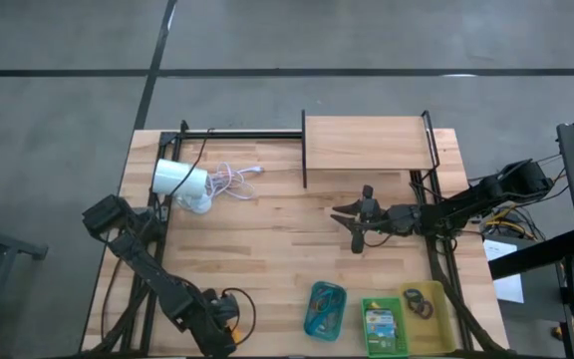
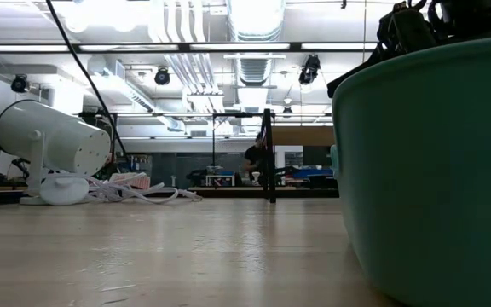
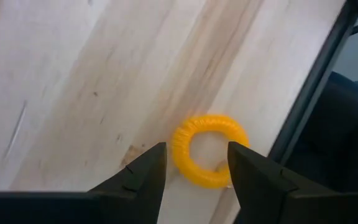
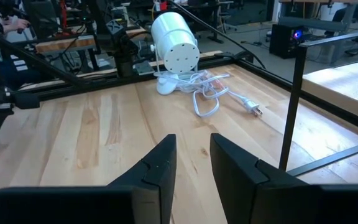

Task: Pick & Place Office Desk Supplies
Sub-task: Put the yellow spring rubberband into the yellow bin

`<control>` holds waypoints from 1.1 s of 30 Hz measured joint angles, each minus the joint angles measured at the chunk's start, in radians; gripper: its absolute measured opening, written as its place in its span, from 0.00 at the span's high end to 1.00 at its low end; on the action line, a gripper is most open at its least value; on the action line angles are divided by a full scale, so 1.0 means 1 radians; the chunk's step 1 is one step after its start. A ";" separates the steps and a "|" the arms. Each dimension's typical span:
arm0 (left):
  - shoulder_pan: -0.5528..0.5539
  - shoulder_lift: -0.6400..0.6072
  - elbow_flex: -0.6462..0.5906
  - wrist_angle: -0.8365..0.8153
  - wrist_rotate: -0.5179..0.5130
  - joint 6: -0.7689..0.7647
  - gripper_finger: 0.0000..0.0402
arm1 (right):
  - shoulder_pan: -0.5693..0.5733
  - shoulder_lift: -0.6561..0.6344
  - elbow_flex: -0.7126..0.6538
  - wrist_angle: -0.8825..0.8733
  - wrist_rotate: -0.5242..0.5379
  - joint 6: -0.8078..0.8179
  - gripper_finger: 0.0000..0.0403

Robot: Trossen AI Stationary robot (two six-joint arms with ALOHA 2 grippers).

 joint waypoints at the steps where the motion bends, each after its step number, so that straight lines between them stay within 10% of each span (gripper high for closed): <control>1: 0.000 0.003 0.000 -0.001 -0.003 0.001 0.56 | 0.000 0.000 0.000 0.000 0.000 0.000 0.76; 18: 0.000 0.042 -0.009 0.000 -0.008 0.083 0.58 | 0.000 0.000 0.000 0.000 0.000 0.000 0.79; 33: -0.001 0.043 -0.014 -0.023 -0.041 0.134 0.80 | 0.000 0.000 0.000 0.000 0.000 0.000 0.77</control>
